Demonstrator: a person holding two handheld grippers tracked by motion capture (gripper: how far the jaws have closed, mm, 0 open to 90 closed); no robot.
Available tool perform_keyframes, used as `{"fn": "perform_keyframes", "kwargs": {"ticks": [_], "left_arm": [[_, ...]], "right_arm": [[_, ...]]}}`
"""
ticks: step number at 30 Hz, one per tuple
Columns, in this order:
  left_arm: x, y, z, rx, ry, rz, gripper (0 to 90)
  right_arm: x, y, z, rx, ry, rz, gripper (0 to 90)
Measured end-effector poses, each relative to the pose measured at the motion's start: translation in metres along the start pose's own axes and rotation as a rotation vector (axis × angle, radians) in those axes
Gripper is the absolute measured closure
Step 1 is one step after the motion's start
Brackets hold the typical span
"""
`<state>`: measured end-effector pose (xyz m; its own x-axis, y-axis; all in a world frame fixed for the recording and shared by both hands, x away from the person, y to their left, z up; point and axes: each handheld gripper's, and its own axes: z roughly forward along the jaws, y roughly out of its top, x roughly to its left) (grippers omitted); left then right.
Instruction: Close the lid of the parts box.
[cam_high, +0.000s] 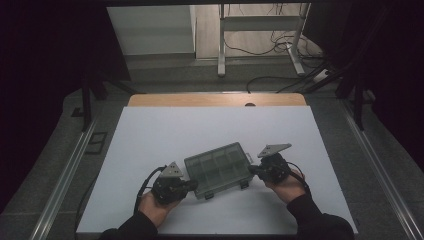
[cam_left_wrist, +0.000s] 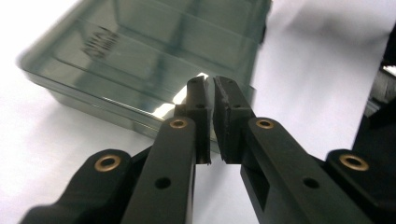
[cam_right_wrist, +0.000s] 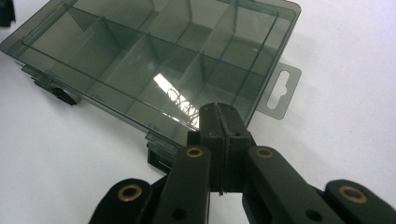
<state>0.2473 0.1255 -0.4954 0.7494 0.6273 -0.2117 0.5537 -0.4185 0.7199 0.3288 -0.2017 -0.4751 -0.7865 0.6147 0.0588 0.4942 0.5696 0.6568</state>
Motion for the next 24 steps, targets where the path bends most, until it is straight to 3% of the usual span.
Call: {"fn": "perform_keyframes", "kwargs": {"ticks": [6, 13, 17, 24], "left_arm": [[-0.015, -0.008, 0.002, 0.013, -0.008, 0.014, 85.1], [-0.026, -0.016, 0.015, 0.088, -0.003, 0.056, 85.7], [-0.023, -0.018, 0.021, 0.129, 0.023, 0.051, 86.6], [-0.007, -0.016, 0.022, 0.125, 0.029, 0.011, 87.9]], "right_arm": [[0.000, 0.000, 0.000, 0.002, 0.004, -0.005, 88.8], [0.001, 0.000, 0.000, 0.004, 0.007, -0.005, 88.7], [0.001, 0.000, 0.000, 0.005, 0.010, -0.005, 88.7], [0.003, 0.001, 0.001, 0.002, 0.025, -0.018, 88.8]]}}
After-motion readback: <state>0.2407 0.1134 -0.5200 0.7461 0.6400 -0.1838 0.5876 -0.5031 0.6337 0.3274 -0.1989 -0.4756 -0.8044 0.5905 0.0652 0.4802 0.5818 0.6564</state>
